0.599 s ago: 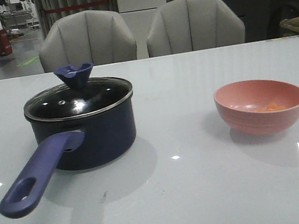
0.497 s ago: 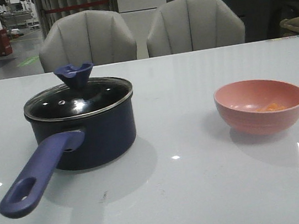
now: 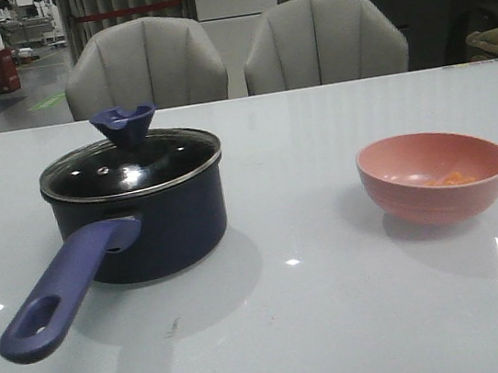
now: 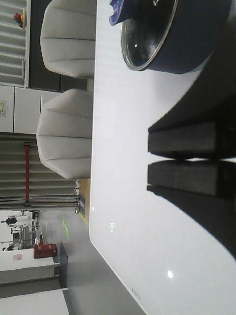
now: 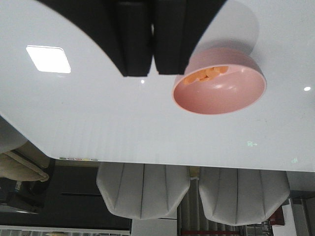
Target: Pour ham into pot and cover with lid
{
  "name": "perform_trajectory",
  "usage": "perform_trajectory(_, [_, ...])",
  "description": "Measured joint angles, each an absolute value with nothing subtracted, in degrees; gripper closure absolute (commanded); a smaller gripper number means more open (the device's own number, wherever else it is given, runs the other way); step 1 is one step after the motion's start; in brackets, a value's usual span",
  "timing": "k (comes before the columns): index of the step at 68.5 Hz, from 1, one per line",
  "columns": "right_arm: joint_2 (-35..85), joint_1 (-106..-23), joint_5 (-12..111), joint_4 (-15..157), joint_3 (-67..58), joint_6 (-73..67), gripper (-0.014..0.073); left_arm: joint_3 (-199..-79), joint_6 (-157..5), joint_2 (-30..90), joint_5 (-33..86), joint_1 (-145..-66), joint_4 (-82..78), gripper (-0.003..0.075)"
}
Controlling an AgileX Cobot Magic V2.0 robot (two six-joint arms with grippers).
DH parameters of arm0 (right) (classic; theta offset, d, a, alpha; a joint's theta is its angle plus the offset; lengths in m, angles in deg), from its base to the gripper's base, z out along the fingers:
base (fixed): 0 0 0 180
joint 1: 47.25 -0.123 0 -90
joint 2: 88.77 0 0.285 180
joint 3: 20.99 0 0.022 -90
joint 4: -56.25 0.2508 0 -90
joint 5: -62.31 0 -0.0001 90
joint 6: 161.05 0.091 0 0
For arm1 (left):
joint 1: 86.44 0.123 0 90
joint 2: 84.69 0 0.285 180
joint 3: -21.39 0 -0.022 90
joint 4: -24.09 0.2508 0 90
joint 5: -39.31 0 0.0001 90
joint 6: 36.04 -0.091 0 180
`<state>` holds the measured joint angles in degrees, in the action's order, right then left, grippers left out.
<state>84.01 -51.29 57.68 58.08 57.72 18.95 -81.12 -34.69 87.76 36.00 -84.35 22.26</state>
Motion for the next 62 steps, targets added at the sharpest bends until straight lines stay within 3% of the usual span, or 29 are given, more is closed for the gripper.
perform_trajectory(20, [84.0, -51.3, 57.7, 58.1, 57.7, 18.9, 0.0444, -81.1, -34.7, 87.8, 36.6, -84.3, 22.4, 0.0586])
perform_trajectory(44, [84.0, -51.3, 57.7, 58.1, 57.7, 18.9, 0.0444, -82.2, -34.7, 87.8, 49.9, -84.3, 20.3, 0.0586])
perform_trajectory(62, [84.0, -51.3, 57.7, 58.1, 57.7, 18.9, 0.0444, -99.1, -34.7, 85.3, 33.2, -84.3, 20.3, 0.0586])
